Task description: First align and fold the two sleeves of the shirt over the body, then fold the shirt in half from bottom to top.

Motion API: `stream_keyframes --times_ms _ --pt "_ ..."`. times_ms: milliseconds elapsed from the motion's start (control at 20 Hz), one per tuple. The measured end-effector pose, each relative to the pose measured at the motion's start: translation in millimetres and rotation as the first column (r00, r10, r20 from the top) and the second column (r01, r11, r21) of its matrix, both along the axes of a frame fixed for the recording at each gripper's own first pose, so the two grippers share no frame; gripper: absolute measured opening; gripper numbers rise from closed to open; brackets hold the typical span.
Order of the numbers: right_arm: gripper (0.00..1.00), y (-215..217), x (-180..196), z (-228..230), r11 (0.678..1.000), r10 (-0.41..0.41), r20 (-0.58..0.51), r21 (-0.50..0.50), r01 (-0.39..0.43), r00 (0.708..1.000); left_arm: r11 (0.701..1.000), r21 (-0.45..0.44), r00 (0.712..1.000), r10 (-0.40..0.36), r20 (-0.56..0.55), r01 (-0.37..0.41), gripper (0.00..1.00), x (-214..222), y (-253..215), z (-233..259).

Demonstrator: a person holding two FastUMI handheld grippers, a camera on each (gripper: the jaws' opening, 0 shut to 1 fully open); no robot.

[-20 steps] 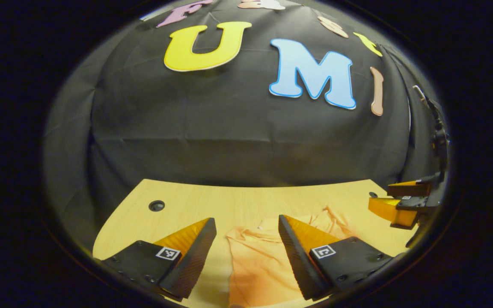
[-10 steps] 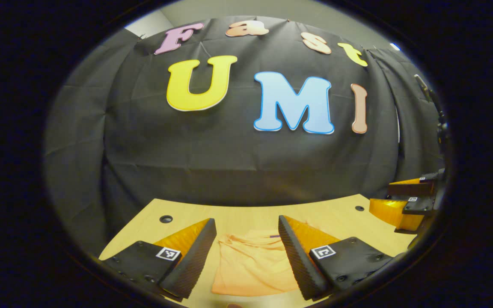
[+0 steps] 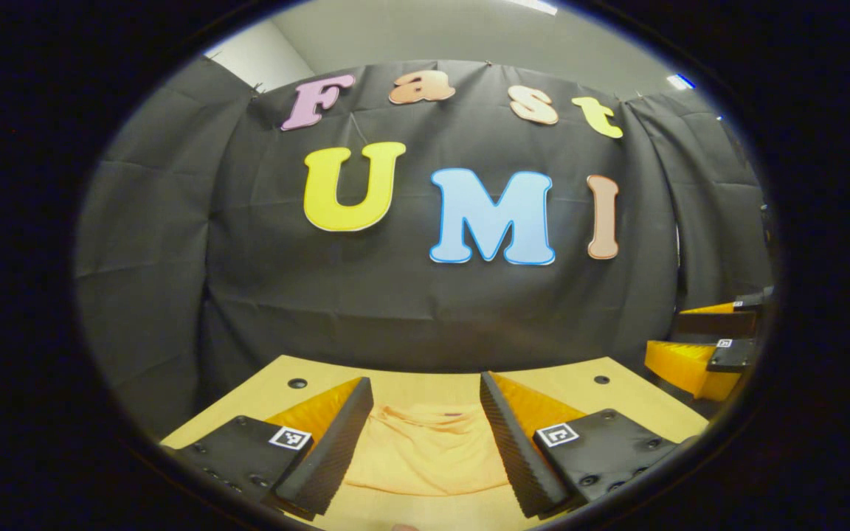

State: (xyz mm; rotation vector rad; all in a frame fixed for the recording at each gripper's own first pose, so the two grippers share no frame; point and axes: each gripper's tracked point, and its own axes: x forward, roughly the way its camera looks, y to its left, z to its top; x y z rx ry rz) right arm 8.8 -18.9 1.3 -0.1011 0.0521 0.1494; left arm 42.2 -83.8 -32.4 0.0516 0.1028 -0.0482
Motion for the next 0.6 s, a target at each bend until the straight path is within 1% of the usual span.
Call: stream_keyframes --times_ms 200,250,300,400,450,600 --pt "0.93 -1.4 -12.3 18.6 1.0 -0.01 0.055 0.028 0.009 0.998 0.999 0.03 0.999 -0.018 0.029 0.017 0.94 -12.9 -9.9 14.2" --pt "0.93 -2.5 -13.5 20.0 0.999 -0.021 0.058 0.033 0.019 0.998 0.999 0.032 0.999 -0.021 0.029 0.02 0.95 -15.2 -10.1 14.7" --pt "0.92 -0.8 -15.3 21.4 0.999 -0.02 0.062 0.036 0.018 0.998 0.999 0.029 0.999 -0.027 0.033 0.026 0.94 -16.0 -10.6 17.9" --pt "0.93 1.4 -17.9 24.1 0.999 -0.021 0.071 0.041 0.018 0.997 0.999 0.023 0.998 -0.036 0.051 0.035 0.94 -17.7 -10.9 25.1" --pt "0.93 1.5 -18.6 24.3 0.999 -0.027 0.073 0.047 0.023 0.997 0.999 0.028 0.998 -0.04 0.051 0.039 0.95 -16.4 -10.9 23.3" --pt "0.93 4.3 -20.7 26.4 0.998 -0.04 0.078 0.058 0.036 0.996 0.997 0.038 0.996 -0.066 0.061 0.064 0.94 -14.9 -12.0 24.3"
